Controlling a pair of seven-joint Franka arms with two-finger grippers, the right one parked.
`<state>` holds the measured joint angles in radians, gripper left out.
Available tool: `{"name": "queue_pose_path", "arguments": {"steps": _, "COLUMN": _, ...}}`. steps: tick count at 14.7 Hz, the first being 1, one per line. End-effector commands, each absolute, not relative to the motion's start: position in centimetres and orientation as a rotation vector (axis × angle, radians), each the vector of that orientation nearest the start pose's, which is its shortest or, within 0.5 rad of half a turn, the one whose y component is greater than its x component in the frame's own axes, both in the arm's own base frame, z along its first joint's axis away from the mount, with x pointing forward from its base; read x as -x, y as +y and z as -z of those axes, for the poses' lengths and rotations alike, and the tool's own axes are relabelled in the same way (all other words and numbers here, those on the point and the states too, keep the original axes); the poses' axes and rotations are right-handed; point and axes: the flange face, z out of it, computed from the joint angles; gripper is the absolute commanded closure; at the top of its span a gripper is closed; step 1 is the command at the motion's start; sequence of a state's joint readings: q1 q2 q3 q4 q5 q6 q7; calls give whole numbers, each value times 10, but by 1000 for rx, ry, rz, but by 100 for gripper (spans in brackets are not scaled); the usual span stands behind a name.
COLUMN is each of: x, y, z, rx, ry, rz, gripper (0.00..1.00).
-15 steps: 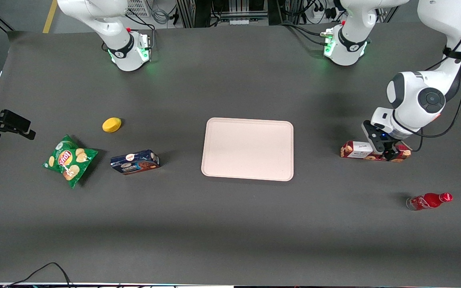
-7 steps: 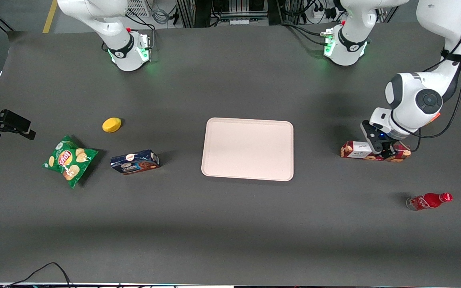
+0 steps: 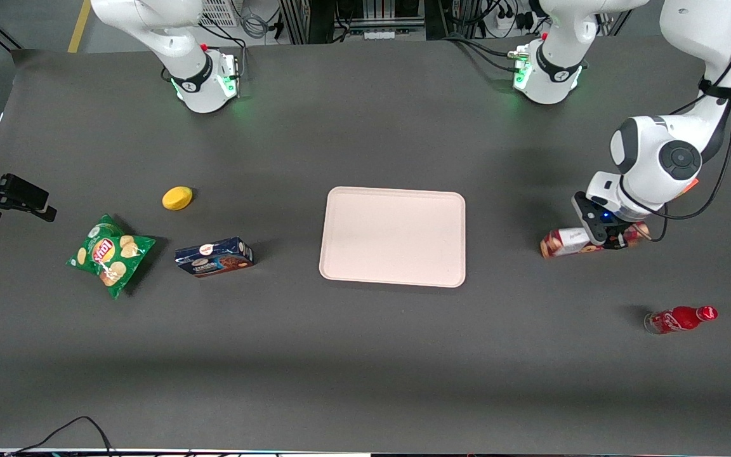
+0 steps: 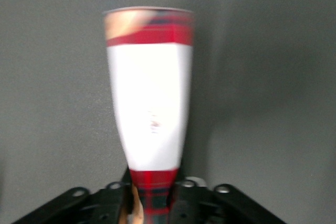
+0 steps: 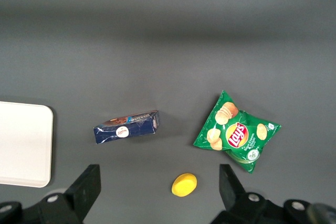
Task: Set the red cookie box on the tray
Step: 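Carry the hanging cookie box with the left gripper over the pink tray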
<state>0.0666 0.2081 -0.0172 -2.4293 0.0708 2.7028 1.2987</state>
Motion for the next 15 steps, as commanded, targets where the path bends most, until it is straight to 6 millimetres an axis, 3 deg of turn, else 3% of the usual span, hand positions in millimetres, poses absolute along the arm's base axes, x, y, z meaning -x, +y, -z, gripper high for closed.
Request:
{"name": "queue_pose_path", "arguments": {"steps": 1, "x": -498, "y": 22, "z": -230, "rx": 2423, "ry": 1886, "rz": 67, "gripper": 94}}
{"name": "queue_pose_path", "arguments": {"steps": 5, "x": -503, "y": 18, "z": -249, "rx": 2455, "ry": 1846, "rz": 94, "gripper": 100}}
{"name": "queue_pose_path", "arguments": {"steps": 8, "x": -517, "y": -14, "z": -282, "rx": 2628, "ry": 1758, "rz": 94, "gripper": 100}}
{"name": "queue_pose_path", "arguments": {"steps": 10, "x": -525, "y": -48, "z": -307, "rx": 2715, "ry": 1639, "rz": 95, "gripper": 100}}
{"name": "queue_pose_path", "arguments": {"steps": 15, "x": -528, "y": -160, "z": -376, "rx": 2987, "ry": 1164, "rz": 58, "gripper": 100}}
